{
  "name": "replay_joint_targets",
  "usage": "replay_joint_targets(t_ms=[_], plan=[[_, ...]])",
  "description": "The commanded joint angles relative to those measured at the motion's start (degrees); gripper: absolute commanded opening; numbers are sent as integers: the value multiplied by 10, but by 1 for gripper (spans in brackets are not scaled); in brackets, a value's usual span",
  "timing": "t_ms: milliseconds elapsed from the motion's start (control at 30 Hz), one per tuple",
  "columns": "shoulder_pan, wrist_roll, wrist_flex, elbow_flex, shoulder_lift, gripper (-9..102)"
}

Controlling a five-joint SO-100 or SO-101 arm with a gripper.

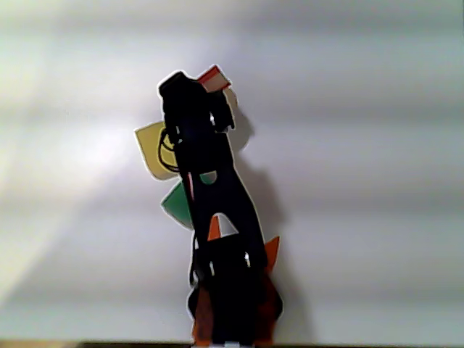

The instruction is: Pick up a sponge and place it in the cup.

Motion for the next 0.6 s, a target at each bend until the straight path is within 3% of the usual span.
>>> replay_joint_targets(t_ms=[0, 233, 267, 333, 433, 567], plan=[[10, -47, -33, -28, 1, 37], [30, -132, -59, -40, -17, 47], [36, -135, -45, -52, -18, 42], [61, -125, 5, -67, -13, 19], [126, -115, 62, -27, 25, 3], [181, -4, 117, 112, 125, 0]])
